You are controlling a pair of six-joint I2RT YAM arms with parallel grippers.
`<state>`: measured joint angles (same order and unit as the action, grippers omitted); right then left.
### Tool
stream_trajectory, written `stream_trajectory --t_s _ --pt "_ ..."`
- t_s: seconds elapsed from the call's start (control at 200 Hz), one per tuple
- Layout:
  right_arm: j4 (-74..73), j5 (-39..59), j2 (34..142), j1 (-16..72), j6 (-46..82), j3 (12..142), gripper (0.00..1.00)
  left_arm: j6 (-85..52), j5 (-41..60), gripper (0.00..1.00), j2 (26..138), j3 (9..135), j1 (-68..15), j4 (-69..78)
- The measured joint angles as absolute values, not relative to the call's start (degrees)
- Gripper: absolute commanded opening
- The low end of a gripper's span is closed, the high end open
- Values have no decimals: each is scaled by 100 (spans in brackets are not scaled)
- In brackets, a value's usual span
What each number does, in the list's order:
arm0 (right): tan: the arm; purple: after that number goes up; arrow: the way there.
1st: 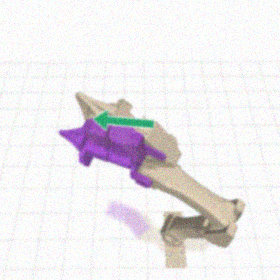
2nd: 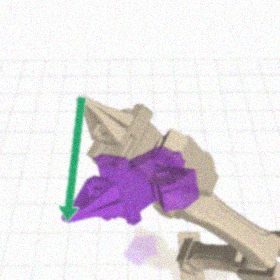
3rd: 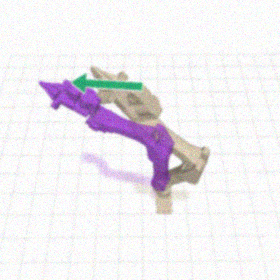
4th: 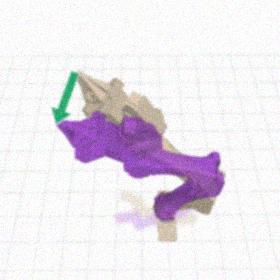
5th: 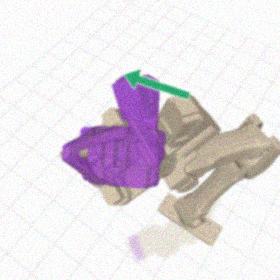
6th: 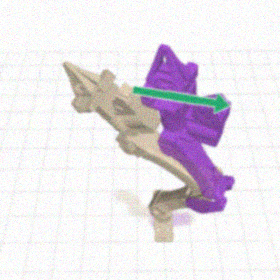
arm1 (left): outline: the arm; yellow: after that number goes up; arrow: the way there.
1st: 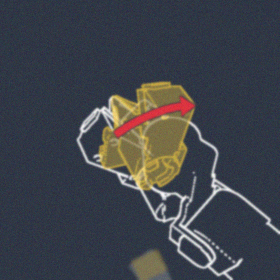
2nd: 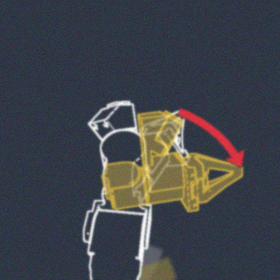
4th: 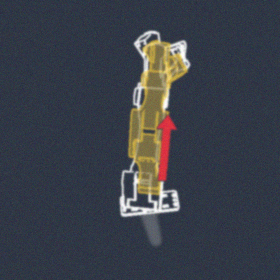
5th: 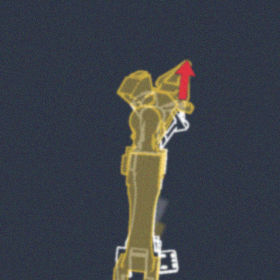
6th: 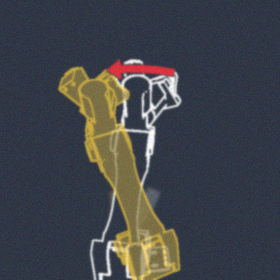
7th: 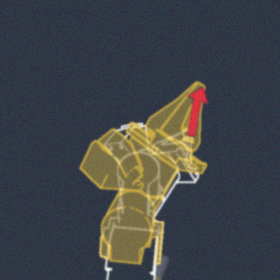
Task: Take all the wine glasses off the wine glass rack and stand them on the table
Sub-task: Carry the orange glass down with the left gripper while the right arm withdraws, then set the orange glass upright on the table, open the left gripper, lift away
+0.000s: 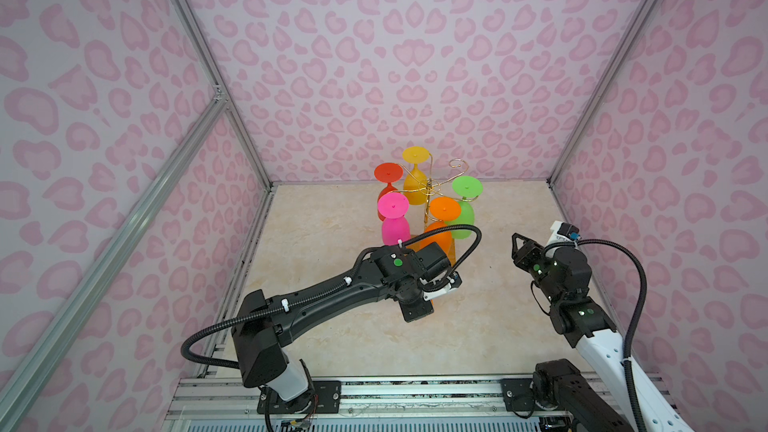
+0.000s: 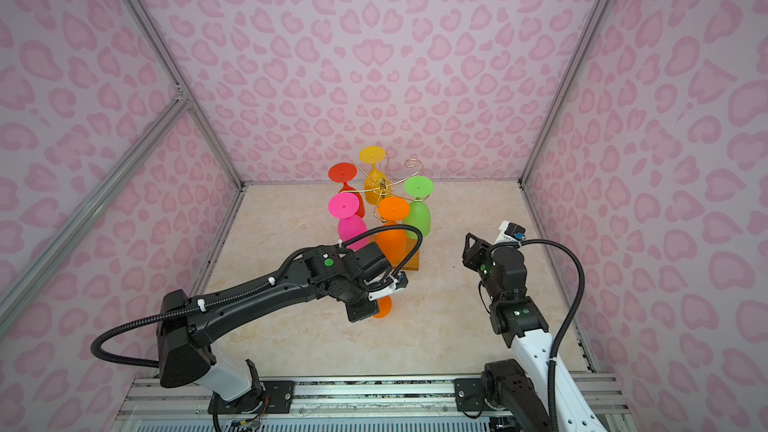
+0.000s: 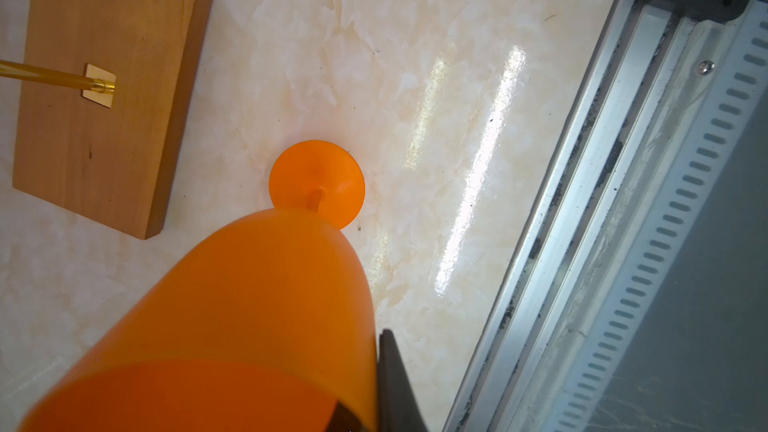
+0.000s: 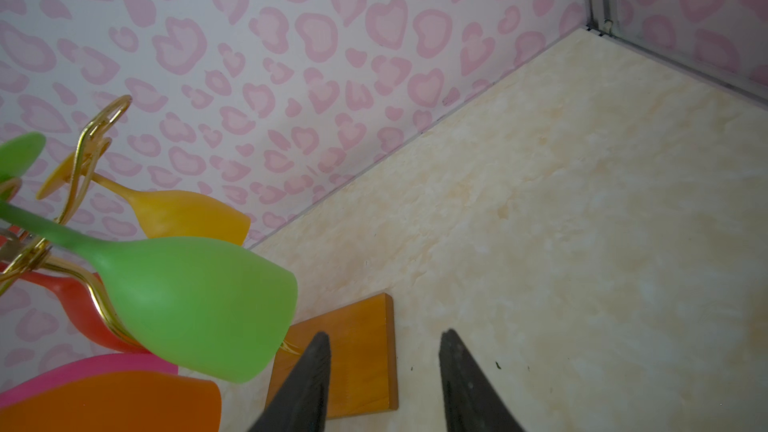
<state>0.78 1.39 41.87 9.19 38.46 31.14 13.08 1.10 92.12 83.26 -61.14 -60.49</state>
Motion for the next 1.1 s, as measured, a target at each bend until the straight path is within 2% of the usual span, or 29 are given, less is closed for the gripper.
stream_trajectory --t_s 0.31,0.745,0.87,0.98,1.1 --pt "110 -709 3428 926 3837 2816 45 1306 19 2 9649 8554 -6160 -6252" --pt "115 -899 3369 928 3935 2724 47 1238 -1 32 9828 9120 -6195 -6650" --pt "110 -891 3454 926 3946 2799 47 1201 1 35 9717 9347 -6228 -6737" --pt "64 -801 3553 928 3953 2967 46 1203 -21 50 9522 9572 -6263 -6761" --pt "-14 -489 3865 926 3953 3376 46 1201 -45 52 9028 9642 -6278 -6678"
